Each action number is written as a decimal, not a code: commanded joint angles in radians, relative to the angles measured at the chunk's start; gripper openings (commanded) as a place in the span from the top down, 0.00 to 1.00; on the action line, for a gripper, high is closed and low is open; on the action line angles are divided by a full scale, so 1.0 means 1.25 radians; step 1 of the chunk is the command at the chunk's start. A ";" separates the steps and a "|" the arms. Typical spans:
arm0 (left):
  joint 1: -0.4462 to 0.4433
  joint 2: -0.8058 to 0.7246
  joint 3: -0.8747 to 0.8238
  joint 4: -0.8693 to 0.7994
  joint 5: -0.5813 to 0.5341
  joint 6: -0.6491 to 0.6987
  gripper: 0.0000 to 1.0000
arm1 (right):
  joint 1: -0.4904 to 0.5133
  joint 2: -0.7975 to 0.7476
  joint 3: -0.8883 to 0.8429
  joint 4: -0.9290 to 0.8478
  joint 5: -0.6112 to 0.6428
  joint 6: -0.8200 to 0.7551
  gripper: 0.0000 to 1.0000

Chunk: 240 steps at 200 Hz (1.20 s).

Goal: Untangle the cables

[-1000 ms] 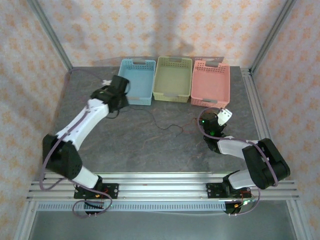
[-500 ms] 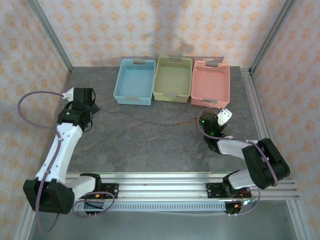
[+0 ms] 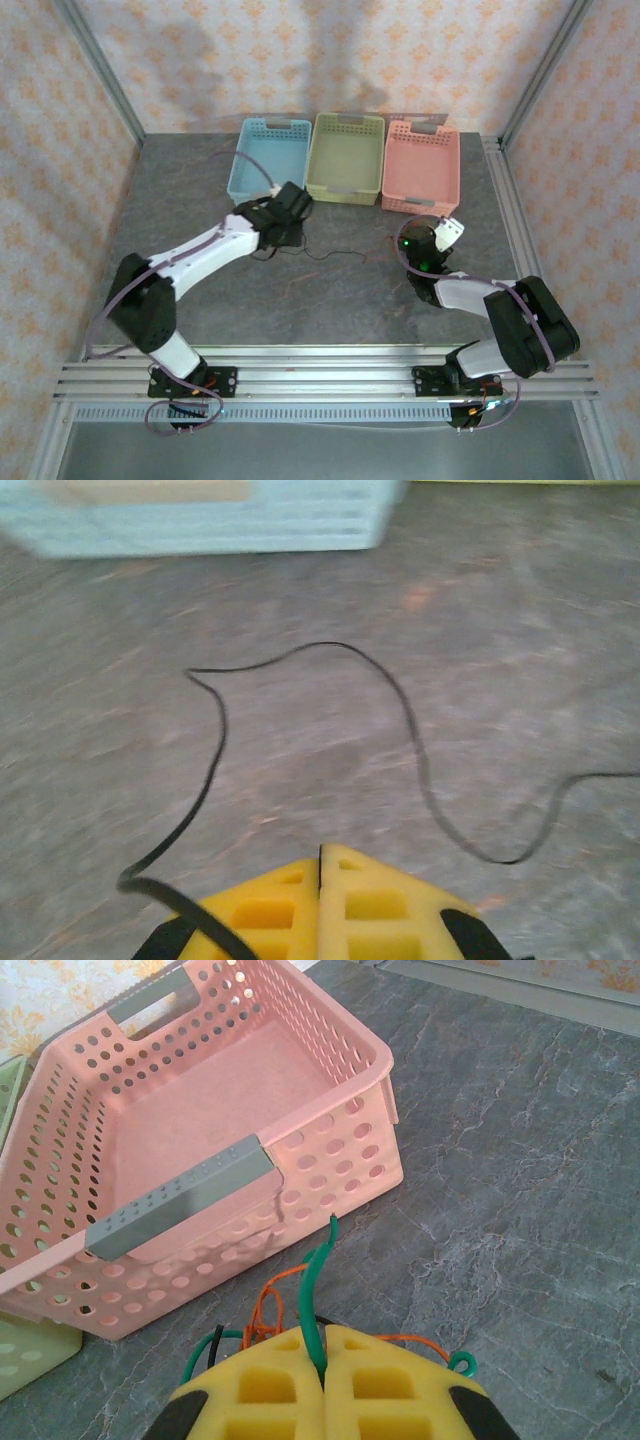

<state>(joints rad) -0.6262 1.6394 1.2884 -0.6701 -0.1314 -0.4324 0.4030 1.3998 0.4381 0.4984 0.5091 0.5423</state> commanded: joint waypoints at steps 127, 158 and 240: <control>-0.047 0.383 0.337 -0.188 -0.010 -0.004 0.54 | 0.005 -0.006 0.016 0.001 0.007 0.001 1.00; -0.039 0.350 0.293 -0.181 -0.031 -0.014 0.45 | 0.005 0.002 0.019 0.002 0.000 0.003 1.00; 0.003 0.423 0.327 -0.214 0.086 -0.017 0.37 | 0.005 0.014 0.022 0.006 -0.007 0.007 1.00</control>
<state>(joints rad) -0.6456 2.1227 1.6619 -0.8871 -0.0826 -0.4469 0.4030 1.4048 0.4381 0.4984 0.5026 0.5423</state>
